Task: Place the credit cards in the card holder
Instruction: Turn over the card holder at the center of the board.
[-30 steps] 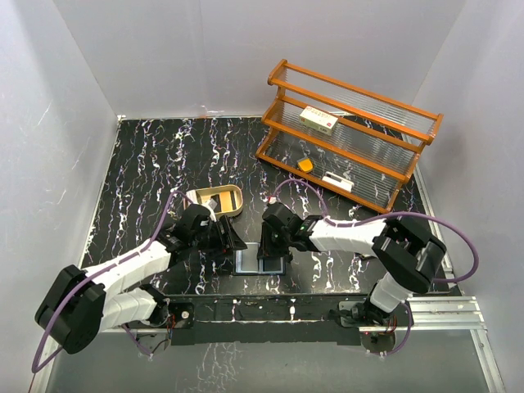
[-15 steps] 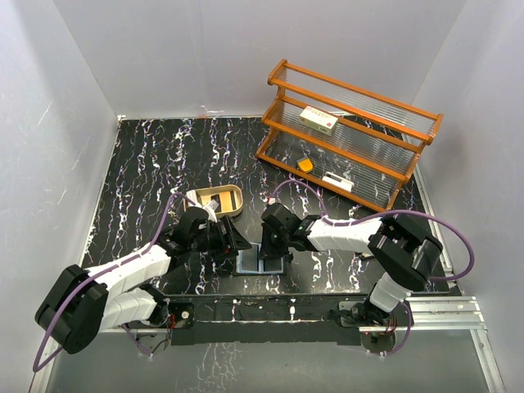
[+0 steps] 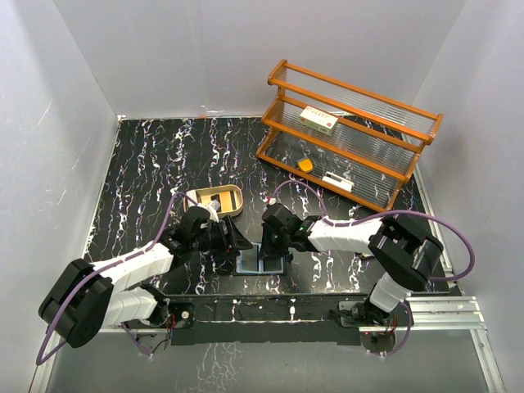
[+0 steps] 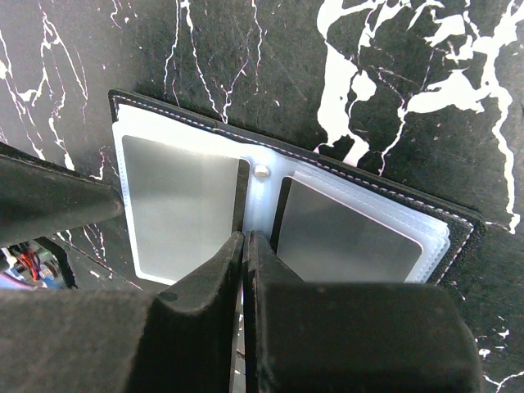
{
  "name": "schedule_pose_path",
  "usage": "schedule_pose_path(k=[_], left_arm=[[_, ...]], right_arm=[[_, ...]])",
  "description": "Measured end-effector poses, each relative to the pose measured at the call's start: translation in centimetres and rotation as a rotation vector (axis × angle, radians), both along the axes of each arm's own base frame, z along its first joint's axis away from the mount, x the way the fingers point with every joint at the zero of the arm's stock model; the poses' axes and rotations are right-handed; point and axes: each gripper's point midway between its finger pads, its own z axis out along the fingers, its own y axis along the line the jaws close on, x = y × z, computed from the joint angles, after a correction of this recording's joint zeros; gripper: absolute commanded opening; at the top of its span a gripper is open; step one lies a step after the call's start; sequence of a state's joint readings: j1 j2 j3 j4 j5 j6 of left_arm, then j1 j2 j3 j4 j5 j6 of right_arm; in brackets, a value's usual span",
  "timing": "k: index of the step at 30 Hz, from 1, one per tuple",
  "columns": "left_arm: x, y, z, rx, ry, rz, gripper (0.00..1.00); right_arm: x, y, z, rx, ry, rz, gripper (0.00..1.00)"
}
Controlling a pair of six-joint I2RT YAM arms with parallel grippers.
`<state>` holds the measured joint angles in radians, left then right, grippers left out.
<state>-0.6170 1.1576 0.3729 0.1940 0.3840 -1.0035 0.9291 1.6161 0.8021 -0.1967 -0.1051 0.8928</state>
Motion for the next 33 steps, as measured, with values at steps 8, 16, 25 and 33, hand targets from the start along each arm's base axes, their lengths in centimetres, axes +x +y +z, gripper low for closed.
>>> schedule_pose_path(k=[8, 16, 25, 33], left_arm=[[-0.5, 0.9, -1.1, 0.062, 0.014, -0.003, 0.63], [-0.5, 1.0, -1.4, 0.071, 0.018, -0.012, 0.63], [-0.6, 0.7, -1.8, 0.067, 0.026, -0.025, 0.62], [-0.5, 0.2, -1.3, 0.038, 0.021, -0.036, 0.60]], right_arm=[[0.0, 0.0, 0.0, 0.010, -0.006, 0.000, 0.02], [0.0, 0.0, 0.0, 0.011, -0.005, 0.000, 0.02], [0.0, 0.0, 0.0, 0.012, -0.005, 0.001, 0.02], [0.0, 0.2, 0.0, 0.019, -0.005, 0.003, 0.02]])
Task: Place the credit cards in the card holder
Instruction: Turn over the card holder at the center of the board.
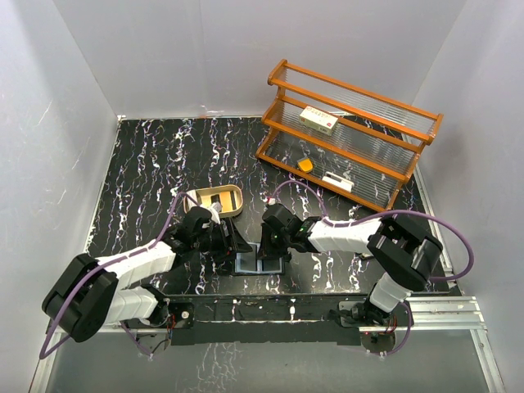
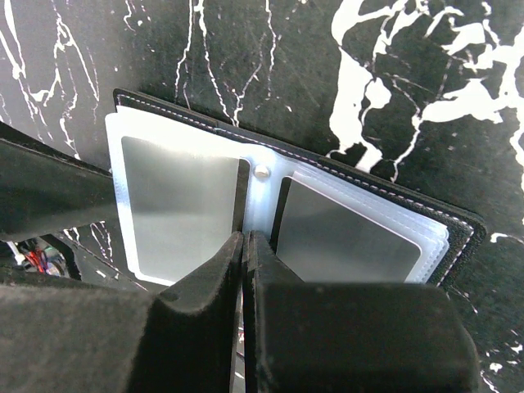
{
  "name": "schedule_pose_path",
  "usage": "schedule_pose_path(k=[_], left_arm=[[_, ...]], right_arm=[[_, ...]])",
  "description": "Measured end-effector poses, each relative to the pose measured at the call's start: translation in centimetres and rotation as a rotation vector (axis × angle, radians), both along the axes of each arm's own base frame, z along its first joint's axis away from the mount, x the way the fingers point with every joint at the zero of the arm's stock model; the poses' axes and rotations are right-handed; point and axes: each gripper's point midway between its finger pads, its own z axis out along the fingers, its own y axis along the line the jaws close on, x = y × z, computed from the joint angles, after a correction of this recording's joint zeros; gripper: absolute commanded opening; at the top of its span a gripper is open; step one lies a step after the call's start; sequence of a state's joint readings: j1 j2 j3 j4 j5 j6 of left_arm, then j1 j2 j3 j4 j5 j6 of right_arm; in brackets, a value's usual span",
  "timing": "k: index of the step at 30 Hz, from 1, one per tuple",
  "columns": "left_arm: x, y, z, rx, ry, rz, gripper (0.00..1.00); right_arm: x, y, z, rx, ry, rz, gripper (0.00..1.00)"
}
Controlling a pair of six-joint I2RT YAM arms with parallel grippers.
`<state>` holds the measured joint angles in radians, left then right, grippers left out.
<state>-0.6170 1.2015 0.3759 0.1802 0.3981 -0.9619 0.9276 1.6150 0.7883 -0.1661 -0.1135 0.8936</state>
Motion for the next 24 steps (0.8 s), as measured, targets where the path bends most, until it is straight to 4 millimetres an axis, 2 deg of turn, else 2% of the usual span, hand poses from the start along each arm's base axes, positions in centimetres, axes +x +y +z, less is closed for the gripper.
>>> schedule_pose_path(k=[13, 17, 24], left_arm=[[-0.2, -1.2, 1.9, -0.038, -0.013, -0.029, 0.54], [0.0, -1.4, 2.5, -0.024, -0.030, -0.036, 0.55], [0.2, -0.6, 2.1, 0.055, -0.042, -0.010, 0.59]], right_arm=[[0.0, 0.3, 0.0, 0.029, -0.009, 0.005, 0.05], [0.0, 0.4, 0.1, 0.030, -0.010, 0.006, 0.05], [0.0, 0.4, 0.1, 0.031, -0.012, 0.008, 0.05]])
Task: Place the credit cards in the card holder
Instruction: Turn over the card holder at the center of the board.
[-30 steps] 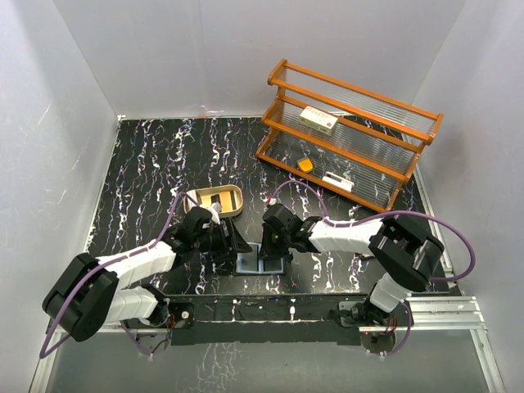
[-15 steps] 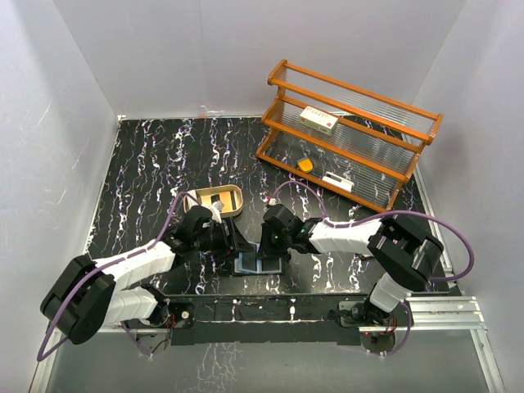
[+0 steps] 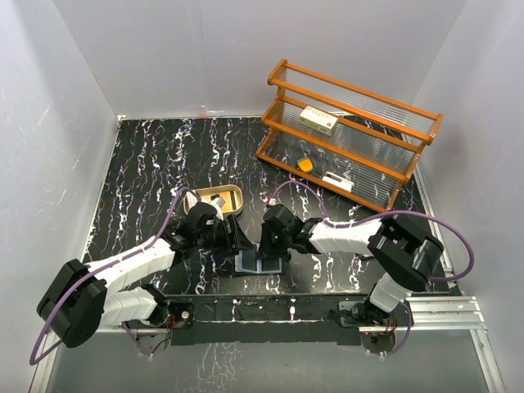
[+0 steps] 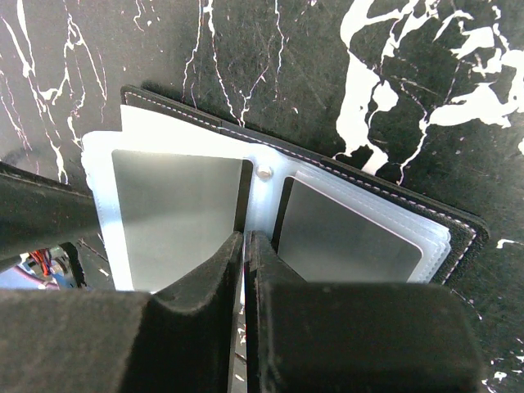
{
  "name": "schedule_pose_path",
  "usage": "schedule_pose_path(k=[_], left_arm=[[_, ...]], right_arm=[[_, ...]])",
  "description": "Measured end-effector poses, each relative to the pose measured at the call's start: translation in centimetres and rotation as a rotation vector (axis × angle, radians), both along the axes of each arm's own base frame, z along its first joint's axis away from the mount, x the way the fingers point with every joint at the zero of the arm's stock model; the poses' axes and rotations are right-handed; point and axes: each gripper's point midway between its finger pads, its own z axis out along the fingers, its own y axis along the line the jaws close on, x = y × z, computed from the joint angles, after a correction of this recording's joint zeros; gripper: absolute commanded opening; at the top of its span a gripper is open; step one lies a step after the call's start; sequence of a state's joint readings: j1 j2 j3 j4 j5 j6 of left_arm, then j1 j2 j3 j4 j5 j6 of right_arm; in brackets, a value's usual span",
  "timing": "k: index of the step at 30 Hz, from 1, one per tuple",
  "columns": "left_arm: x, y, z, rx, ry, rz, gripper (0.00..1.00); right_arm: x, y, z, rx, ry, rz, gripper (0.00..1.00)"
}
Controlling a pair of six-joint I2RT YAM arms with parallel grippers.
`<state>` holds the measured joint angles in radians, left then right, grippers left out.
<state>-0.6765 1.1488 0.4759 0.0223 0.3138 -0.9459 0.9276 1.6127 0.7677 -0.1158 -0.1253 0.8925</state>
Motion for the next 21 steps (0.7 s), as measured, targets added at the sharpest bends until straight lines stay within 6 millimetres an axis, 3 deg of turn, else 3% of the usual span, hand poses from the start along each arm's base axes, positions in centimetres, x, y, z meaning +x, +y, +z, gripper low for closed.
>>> schedule_pose_path(k=[9, 17, 21], left_arm=[[0.4, 1.5, -0.6, 0.081, -0.009, 0.054, 0.61], [0.9, 0.8, 0.5, 0.037, -0.051, 0.047, 0.62], [0.9, 0.6, -0.2, 0.038, -0.042, 0.041, 0.62]], right_arm=[[0.0, 0.0, 0.0, 0.006, -0.004, 0.002, 0.04], [0.0, 0.0, 0.0, 0.006, -0.004, 0.002, 0.04], [0.0, 0.0, 0.0, 0.007, -0.004, 0.002, 0.04]])
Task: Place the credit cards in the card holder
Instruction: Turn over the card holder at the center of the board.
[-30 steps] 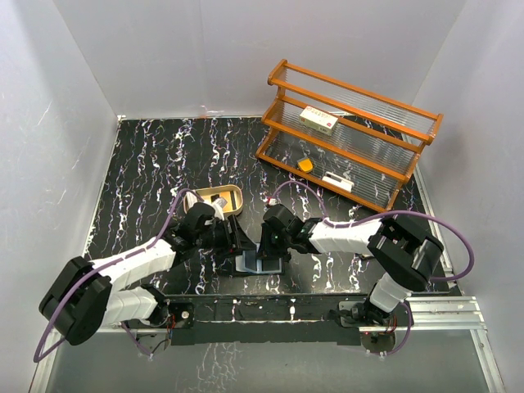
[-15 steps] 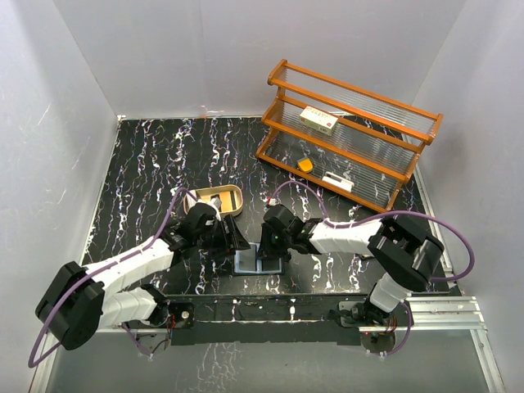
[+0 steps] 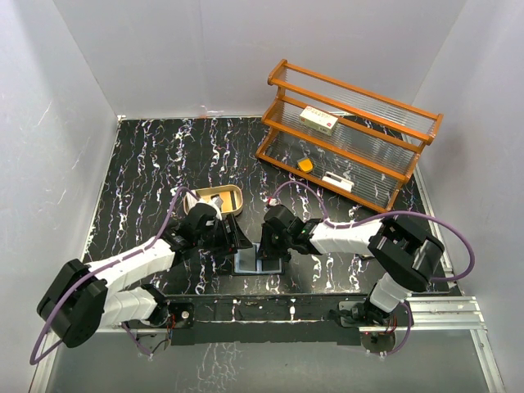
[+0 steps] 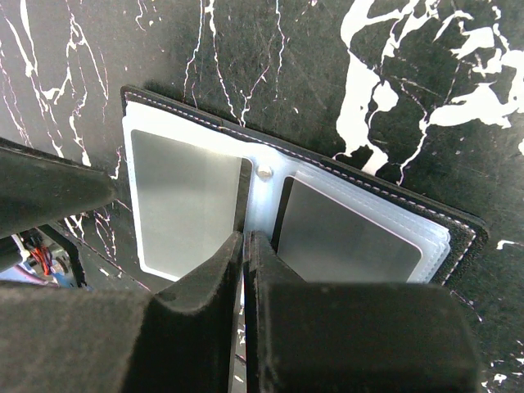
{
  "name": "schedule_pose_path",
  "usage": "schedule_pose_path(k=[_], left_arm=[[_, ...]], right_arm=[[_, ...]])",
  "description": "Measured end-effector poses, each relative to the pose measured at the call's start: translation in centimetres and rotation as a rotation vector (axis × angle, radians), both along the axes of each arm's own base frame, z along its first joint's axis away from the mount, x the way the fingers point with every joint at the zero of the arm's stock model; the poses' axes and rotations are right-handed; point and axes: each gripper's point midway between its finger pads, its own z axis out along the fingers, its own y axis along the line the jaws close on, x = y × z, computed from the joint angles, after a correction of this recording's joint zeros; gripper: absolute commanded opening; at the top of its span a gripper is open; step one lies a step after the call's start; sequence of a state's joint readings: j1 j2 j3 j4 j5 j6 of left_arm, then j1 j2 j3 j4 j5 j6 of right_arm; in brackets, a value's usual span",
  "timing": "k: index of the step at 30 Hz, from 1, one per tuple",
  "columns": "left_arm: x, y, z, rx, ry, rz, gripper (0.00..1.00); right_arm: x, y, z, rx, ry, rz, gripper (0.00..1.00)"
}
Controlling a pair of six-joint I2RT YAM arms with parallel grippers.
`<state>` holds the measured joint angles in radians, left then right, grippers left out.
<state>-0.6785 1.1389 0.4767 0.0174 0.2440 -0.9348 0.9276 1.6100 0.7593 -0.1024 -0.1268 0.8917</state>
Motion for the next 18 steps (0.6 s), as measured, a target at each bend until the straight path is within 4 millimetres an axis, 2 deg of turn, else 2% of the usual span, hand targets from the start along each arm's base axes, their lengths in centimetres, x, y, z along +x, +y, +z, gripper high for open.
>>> schedule_pose_path(k=[18], left_arm=[[-0.5, 0.5, -2.5, 0.053, 0.039, -0.010, 0.62]], right_arm=[[0.0, 0.0, 0.0, 0.003, -0.003, -0.001, 0.04]])
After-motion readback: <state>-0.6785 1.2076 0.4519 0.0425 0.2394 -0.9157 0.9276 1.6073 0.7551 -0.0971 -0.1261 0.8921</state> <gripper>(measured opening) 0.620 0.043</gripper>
